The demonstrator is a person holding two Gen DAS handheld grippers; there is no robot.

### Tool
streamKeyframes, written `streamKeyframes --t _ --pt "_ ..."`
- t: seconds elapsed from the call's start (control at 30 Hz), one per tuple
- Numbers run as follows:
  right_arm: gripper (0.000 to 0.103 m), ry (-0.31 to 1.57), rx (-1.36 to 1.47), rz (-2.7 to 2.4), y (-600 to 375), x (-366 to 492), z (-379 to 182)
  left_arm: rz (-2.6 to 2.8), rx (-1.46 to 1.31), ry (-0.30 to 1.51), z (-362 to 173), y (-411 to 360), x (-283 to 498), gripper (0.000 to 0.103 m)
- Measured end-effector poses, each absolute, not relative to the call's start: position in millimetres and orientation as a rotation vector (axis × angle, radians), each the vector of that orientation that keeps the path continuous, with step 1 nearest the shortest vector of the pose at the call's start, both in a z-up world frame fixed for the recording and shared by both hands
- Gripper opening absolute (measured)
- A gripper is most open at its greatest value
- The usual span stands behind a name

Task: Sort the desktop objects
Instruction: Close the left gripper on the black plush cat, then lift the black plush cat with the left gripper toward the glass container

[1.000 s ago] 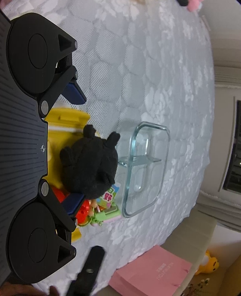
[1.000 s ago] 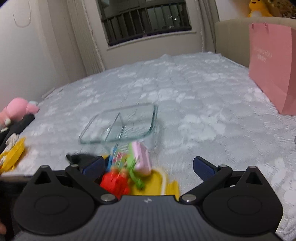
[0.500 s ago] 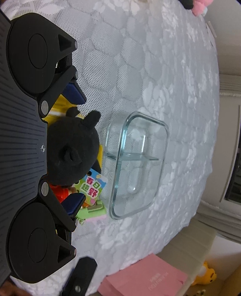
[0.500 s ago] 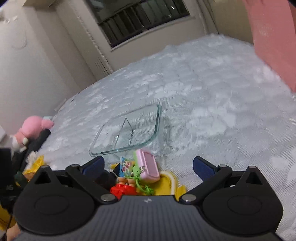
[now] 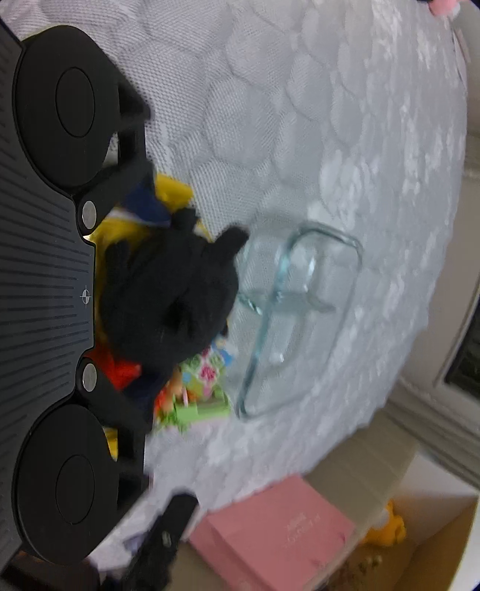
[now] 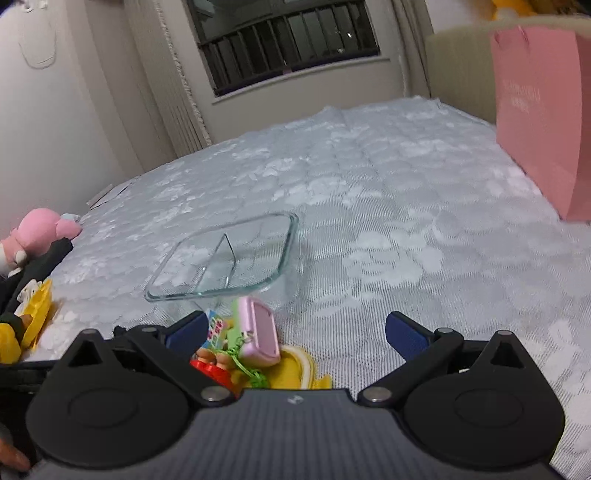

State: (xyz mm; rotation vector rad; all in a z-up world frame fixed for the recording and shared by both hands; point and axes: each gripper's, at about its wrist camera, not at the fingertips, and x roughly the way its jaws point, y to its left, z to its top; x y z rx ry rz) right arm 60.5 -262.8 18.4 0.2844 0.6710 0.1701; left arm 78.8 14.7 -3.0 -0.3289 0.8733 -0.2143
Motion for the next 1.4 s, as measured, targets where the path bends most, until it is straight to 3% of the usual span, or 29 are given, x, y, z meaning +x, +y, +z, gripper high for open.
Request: streamKeyframes --t 0.53,0.73,0.9,1.13,1.27,1.4 --pt "0.103 0.757 0.395 0.188 -269.8 65.4 -4.4 -0.282 -0.181 0.691 43.4 5.9 73.3 0.075" --pt "0.103 0.770 0.388 0.196 -265.9 64.5 -8.3 -0.281 -0.171 0.594 69.2 14.3 101.5 0.070" --pt "0.103 0.782 0.391 0.201 -264.6 65.3 -10.1 -0.269 -0.216 0.620 69.1 25.2 142.9 0.066" --pt "0.103 0.805 0.417 0.198 -268.0 68.7 -15.2 -0.320 -0.218 0.531 98.9 21.2 169.2 0.066" --pt "0.103 0.812 0.417 0.196 -268.2 70.0 -17.7 -0.325 -0.139 0.509 97.1 9.6 186.9 0.066" --pt "0.103 0.816 0.416 0.199 -267.7 71.8 -21.2 -0.331 -0.096 0.625 67.4 6.2 205.5 0.067"
